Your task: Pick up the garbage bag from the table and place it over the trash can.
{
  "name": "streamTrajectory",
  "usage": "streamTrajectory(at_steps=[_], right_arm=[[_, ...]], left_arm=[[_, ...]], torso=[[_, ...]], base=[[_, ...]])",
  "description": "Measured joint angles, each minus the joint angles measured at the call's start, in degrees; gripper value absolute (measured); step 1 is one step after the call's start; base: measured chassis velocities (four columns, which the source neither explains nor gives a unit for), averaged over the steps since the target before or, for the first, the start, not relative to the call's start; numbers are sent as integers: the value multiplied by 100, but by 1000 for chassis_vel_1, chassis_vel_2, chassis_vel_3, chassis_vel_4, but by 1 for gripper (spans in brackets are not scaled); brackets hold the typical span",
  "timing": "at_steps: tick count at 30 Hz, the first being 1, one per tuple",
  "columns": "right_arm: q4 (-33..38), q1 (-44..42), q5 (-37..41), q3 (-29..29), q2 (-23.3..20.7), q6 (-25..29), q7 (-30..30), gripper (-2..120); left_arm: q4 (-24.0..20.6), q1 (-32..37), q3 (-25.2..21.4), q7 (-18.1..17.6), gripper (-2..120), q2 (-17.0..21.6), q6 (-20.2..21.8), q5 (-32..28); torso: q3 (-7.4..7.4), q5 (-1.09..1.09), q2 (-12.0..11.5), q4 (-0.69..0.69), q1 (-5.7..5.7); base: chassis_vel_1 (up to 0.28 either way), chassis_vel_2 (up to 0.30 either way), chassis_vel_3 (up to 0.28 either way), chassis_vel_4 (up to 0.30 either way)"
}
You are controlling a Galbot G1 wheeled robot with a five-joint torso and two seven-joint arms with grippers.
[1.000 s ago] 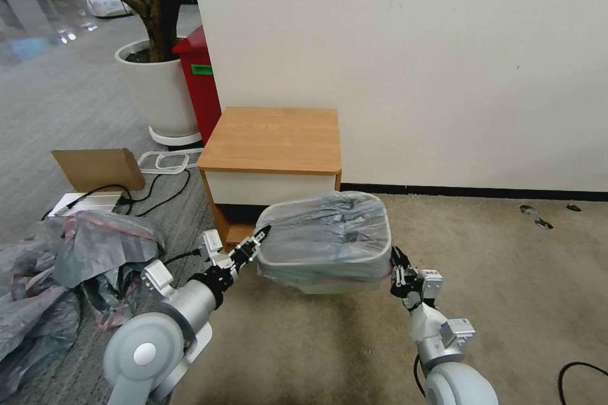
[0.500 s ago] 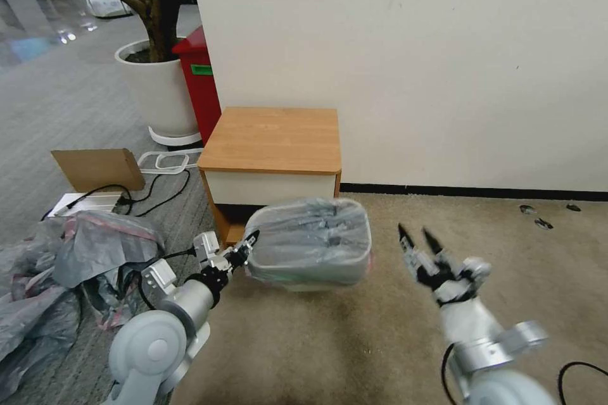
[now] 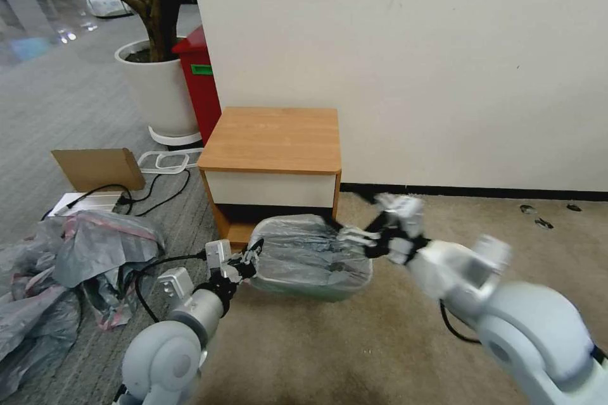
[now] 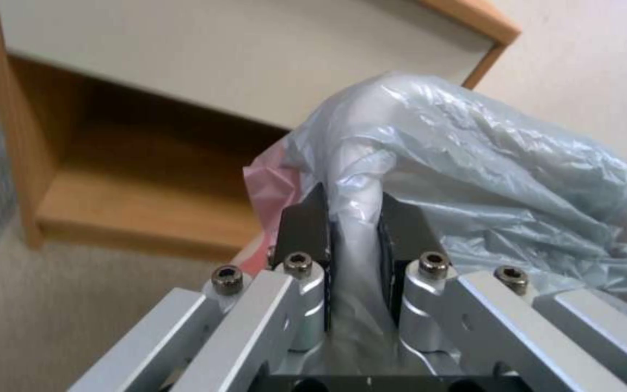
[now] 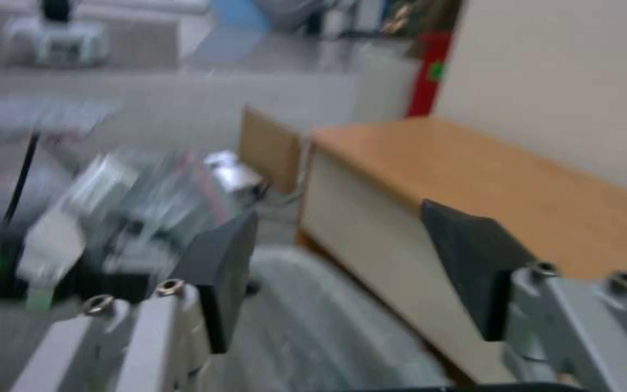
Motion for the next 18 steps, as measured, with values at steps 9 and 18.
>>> streamTrajectory(at_steps=[9, 18], right_arm=[[-462, 1182, -715, -1496, -199, -376, 6, 26], [-744, 1608, -952, -2089, -24, -978, 28, 0]], left_arm=[[-169, 11, 213, 233, 9, 85, -217, 936], [-278, 58, 353, 362, 9, 70, -336, 1338]], torso=[[-1, 0, 0, -1, 0], [-1, 1, 0, -1, 0]], base=[[0, 0, 0, 0], [0, 0, 0, 0]])
